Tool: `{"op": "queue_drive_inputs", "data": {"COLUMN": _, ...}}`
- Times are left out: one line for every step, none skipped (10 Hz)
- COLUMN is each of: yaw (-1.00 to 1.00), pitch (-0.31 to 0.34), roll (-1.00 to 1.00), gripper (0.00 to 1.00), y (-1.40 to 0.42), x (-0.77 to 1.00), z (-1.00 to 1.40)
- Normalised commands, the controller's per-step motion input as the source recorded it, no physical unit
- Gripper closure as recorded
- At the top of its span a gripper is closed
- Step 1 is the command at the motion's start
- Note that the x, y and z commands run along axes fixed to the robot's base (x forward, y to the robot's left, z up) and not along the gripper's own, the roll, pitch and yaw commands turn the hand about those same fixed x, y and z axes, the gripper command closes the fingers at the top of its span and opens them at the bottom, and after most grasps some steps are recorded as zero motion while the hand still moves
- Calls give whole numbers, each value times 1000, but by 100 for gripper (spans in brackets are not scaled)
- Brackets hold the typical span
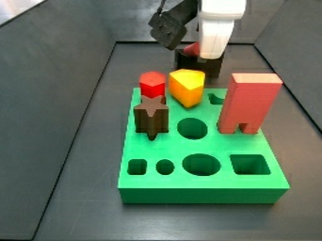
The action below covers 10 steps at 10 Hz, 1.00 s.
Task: Pick up the oval object. Move up. Place the oval object on the fixture. Regrasp the oval object. Move to above the board. Insert the oval object.
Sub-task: Regrasp the oval object.
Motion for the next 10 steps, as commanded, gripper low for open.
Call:
{"op": "queue_drive_inputs", "data": {"yaw": 35, "pitch": 221, "roll": -8, "gripper": 0, "y": -13, "x": 209, "z": -4}}
{"op": "queue_drive_inputs", "data": {"yaw": 35, "pitch": 223, "roll": -12, "gripper": 0, "y": -12, "x": 169, "z": -5}}
{"op": "queue_drive_inputs", "data": {"yaw": 36, "pitch": 222, "roll": -16, "gripper": 0, "y": -12, "x": 126, "z": 0}}
{"op": "queue_drive_inputs", "data": {"yaw": 38, "pitch": 221, "roll": -19, "gripper": 0, "y": -12, "x": 87, "z": 4}}
{"op": "queue_drive_inputs", "data": {"yaw": 40, "pitch": 217, "roll": -23, "gripper": 0, "y": -11, "x": 73, "z": 4}}
{"op": "queue_drive_inputs", "data": {"yaw": 41, "pitch": 216, "roll": -23, "gripper": 0, "y": -10, "x": 74, "z": 5}}
{"op": "queue_drive_inputs", "data": {"yaw": 41, "pitch": 215, "roll": -24, "gripper": 0, "y": -10, "x": 75, "z": 5}}
{"op": "queue_drive_inputs", "data": {"yaw": 41, "pitch": 215, "roll": -24, "gripper": 0, "y": -10, "x": 76, "z": 5}}
{"op": "queue_drive_inputs", "data": {"yaw": 41, "pitch": 214, "roll": -24, "gripper": 0, "y": -10, "x": 76, "z": 5}}
{"op": "queue_drive_inputs", "data": {"yaw": 41, "pitch": 214, "roll": -24, "gripper": 0, "y": -10, "x": 77, "z": 5}}
